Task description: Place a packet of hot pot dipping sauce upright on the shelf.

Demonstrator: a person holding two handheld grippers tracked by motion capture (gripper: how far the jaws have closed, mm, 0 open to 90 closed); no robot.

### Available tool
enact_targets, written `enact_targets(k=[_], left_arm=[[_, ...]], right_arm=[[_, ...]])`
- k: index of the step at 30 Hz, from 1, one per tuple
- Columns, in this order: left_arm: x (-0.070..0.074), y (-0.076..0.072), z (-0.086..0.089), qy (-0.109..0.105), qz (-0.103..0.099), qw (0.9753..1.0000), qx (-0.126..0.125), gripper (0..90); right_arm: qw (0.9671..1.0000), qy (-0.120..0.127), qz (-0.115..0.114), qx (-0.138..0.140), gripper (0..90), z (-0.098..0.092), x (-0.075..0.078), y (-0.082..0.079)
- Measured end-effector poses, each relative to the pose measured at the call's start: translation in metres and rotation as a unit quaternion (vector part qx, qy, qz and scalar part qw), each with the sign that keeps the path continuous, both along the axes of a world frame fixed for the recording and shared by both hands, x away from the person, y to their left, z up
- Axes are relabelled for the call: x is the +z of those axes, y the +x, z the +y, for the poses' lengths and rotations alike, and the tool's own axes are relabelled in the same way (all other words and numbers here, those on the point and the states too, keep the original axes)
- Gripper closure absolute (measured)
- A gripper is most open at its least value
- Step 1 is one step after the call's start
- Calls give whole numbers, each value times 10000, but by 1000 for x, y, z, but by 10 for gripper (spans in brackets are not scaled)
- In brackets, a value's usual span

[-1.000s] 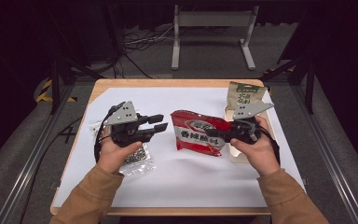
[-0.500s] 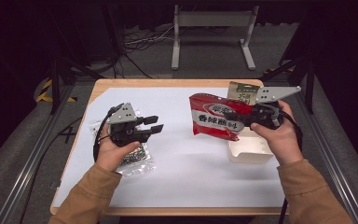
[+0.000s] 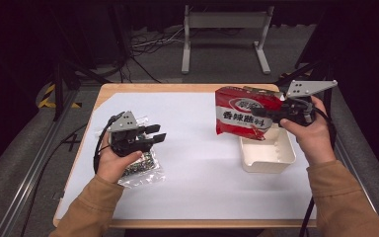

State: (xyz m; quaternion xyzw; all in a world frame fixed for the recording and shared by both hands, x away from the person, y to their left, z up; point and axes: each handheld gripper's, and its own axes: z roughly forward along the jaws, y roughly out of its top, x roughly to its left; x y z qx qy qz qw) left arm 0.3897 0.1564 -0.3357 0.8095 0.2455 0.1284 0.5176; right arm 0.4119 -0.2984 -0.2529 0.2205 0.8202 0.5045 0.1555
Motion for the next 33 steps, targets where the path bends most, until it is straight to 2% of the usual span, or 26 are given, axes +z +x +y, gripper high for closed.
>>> enact_targets(k=[9, 16, 33], left_arm=[[-3, -3, 18, 89, 42, 9995, 305, 581], [-10, -4, 25, 208, 108, 9988, 439, 572], [-12, -9, 38, 111, 184, 9977, 649, 564]], right_arm=[[10000, 40, -27, -40, 897, -24, 3, 16], [10000, -29, -36, -45, 897, -33, 3, 24], [9995, -205, -11, -259, 897, -57, -8, 43]])
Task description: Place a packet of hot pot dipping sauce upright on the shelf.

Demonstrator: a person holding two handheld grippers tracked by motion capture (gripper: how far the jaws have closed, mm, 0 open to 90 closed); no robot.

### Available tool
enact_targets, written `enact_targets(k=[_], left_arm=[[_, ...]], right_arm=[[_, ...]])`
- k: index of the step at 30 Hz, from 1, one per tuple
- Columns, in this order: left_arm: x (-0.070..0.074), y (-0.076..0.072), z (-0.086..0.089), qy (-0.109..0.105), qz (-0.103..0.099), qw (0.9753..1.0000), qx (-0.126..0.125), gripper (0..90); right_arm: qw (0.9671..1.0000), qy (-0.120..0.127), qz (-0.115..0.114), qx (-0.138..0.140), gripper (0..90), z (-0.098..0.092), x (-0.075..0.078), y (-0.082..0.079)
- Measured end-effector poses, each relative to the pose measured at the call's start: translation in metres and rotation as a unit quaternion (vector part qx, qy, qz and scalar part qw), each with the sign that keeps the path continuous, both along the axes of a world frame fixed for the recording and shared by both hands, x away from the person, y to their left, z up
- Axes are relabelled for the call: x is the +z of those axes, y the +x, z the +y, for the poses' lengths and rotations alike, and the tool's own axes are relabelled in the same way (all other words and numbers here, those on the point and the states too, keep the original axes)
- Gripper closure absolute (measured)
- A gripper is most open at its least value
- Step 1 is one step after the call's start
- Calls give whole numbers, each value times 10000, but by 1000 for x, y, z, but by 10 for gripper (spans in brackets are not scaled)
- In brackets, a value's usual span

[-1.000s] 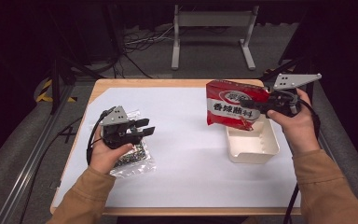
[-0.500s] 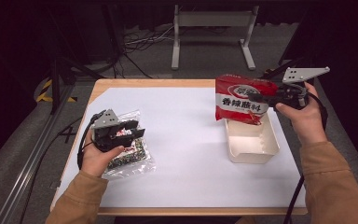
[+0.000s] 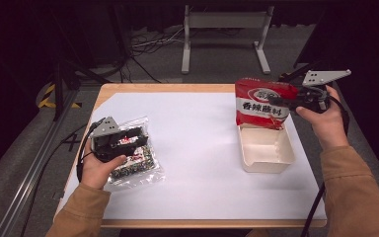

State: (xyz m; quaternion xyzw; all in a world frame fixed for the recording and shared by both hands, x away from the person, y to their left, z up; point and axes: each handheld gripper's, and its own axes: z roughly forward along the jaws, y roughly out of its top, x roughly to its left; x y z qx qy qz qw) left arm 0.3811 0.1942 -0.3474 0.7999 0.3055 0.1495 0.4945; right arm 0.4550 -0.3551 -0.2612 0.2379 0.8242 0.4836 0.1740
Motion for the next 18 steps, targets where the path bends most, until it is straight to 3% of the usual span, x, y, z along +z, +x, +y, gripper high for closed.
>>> enact_targets(k=[11, 18], left_arm=[[-2, 1, 0, -3, 56, 10000, -6, 560], [-5, 2, -1, 14, 97, 10000, -18, 557]], right_arm=[[9995, -263, 14, -155, 897, -5, -11, 12], [9989, -403, -172, -163, 896, -3, -20, 19]])
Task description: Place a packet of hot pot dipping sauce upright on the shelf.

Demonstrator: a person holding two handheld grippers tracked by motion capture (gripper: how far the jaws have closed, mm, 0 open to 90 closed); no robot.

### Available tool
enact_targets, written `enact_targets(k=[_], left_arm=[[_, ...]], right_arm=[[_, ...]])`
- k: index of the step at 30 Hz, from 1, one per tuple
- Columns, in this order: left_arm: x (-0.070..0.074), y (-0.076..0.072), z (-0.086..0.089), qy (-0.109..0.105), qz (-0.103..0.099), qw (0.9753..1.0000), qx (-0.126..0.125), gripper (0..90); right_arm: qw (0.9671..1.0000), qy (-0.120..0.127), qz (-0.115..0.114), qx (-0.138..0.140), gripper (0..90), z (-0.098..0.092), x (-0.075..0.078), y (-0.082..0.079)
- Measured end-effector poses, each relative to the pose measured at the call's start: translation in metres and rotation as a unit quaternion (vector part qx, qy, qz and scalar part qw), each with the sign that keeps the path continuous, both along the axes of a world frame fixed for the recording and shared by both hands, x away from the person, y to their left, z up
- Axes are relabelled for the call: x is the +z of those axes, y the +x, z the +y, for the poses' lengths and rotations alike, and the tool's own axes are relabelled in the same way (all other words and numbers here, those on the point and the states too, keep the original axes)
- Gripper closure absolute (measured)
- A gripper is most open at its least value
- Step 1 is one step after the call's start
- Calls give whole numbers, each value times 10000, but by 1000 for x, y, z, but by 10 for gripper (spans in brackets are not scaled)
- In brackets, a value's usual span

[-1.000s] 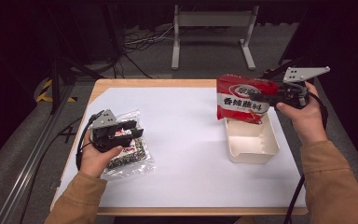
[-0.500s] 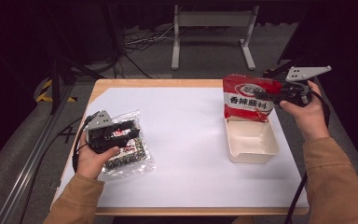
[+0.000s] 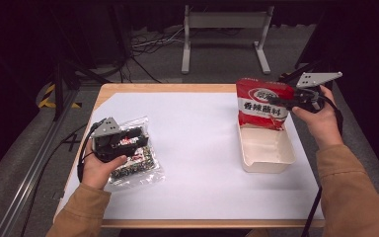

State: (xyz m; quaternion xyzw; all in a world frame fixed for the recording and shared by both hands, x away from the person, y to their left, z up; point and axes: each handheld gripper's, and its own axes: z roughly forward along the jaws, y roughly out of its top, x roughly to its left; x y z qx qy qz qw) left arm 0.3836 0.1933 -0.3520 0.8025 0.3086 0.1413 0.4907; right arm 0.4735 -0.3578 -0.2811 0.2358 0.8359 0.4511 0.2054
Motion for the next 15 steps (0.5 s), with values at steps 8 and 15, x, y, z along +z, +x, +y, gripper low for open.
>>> enact_targets(k=[8, 15], left_arm=[[-1, 1, -1, -12, 13, 10000, -13, 555], [-2, 1, 0, 10, 25, 10000, -26, 555]], right_arm=[[9997, -162, -181, 51, 896, 6, -10, 6], [9996, -76, -242, 145, 894, 9, -14, 7]])
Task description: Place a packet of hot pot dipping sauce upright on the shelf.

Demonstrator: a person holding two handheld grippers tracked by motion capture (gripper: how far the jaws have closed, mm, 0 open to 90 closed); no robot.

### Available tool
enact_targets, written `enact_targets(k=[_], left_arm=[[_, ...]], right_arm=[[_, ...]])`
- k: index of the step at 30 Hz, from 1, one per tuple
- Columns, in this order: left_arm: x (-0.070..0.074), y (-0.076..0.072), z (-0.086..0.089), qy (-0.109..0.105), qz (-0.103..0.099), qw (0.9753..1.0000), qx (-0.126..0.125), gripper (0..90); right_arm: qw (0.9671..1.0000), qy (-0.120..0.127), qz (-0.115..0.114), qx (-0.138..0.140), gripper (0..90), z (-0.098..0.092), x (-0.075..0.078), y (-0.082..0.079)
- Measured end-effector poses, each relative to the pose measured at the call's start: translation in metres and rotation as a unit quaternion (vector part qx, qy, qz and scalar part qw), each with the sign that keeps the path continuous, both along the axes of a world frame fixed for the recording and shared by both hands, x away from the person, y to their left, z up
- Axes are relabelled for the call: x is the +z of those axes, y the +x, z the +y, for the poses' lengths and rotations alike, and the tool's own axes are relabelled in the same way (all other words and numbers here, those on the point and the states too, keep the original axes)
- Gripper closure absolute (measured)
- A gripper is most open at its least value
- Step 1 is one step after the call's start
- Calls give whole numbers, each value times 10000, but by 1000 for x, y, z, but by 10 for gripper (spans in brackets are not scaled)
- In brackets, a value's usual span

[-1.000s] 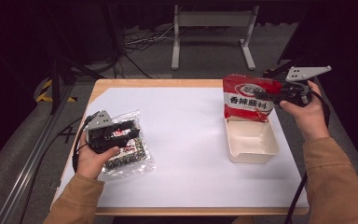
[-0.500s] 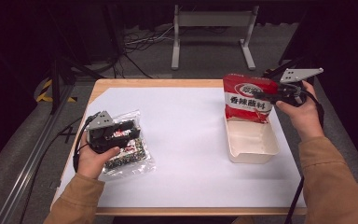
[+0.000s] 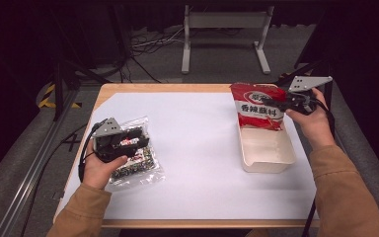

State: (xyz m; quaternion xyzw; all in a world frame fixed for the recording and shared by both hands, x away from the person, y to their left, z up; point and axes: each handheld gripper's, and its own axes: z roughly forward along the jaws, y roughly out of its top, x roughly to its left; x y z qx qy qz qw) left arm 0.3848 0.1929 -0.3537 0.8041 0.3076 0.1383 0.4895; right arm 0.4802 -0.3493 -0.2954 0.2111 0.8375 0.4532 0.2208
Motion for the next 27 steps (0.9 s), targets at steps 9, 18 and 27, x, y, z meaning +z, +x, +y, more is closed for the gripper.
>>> enact_targets(k=[9, 18, 27], left_arm=[[0, 0, 0, -27, 14, 10000, 9, 553], [-1, 1, 1, -62, 47, 10000, -4, 552], [-1, 2, 0, -98, 83, 9999, -14, 548]], right_arm=[[9998, -20, 162, 90, 886, 6, -15, 0], [9997, 113, 176, -114, 886, -2, -21, -3], [9976, -49, 367, -586, 885, -21, -37, -3]])
